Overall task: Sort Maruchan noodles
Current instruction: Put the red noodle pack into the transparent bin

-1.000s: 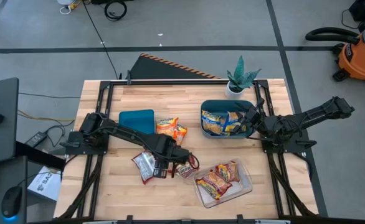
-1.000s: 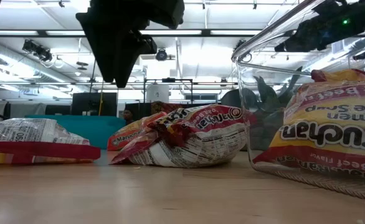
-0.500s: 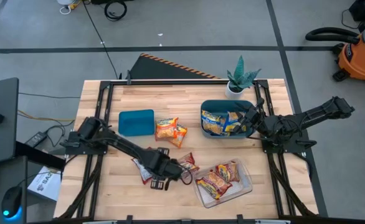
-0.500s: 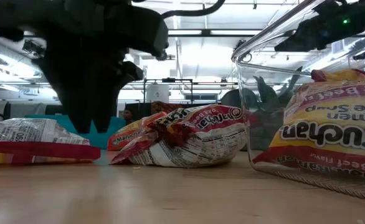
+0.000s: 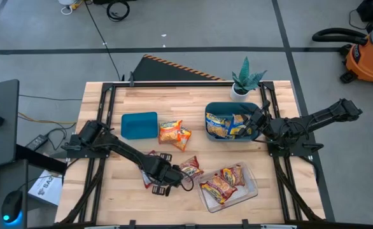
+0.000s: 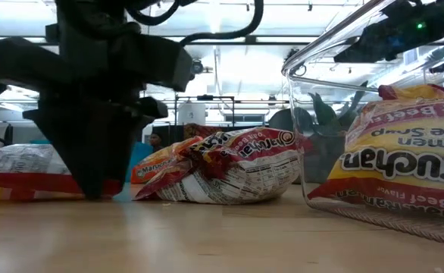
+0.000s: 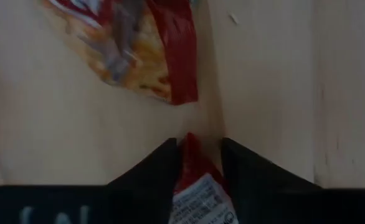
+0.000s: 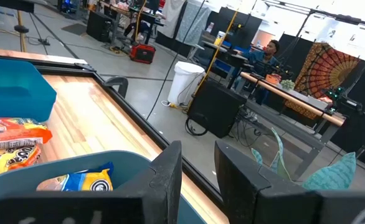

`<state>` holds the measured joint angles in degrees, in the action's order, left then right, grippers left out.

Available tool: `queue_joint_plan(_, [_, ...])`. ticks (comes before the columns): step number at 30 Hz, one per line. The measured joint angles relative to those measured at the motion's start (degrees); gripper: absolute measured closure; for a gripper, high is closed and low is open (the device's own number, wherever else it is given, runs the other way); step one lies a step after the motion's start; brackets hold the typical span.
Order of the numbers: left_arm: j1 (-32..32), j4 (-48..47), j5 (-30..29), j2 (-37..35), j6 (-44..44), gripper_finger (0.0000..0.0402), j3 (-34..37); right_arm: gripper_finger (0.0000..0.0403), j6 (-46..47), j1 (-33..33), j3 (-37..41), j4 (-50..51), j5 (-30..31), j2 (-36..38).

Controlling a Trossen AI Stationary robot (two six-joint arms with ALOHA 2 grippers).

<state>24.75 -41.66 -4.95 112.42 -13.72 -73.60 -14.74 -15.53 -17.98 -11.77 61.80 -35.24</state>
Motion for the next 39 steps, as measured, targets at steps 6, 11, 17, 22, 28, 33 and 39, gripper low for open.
queue_joint_plan(6, [0.0,0.2,1.0,-0.1,0.0,0.0358,0.7,0.0302,0.0,0.0,0.0,0.0,0.0,0.0])
queue_joint_plan(11, [-0.2,-0.7,1.2,-0.6,1.1,0.0393,0.8,0.0302,0.0,0.0,0.0,0.0,0.0,0.0])
queue_joint_plan(17, [-2.2,-12.0,1.5,-2.4,4.0,0.0395,-8.2,0.0302,0.0,0.0,0.0,-0.1,0.0,0.0])
queue_joint_plan(22, [-3.7,-17.8,1.6,-4.2,8.2,0.0395,-18.6,0.0302,0.0,0.0,0.0,-0.1,-0.2,0.0])
queue_joint_plan(28, [-5.1,-23.2,-0.9,-5.1,12.7,0.0396,-29.8,0.0302,-0.2,0.0,0.0,0.3,-0.2,-0.3])
queue_joint_plan(33, [-5.1,-25.3,-7.3,-5.3,18.5,0.0396,-37.7,0.0302,-0.4,0.2,0.0,0.3,-0.1,-0.3])
queue_joint_plan(39, [-5.1,-15.2,-14.3,-5.3,28.0,0.0396,-40.5,0.0302,-0.3,0.4,0.0,0.3,-0.1,-0.3])
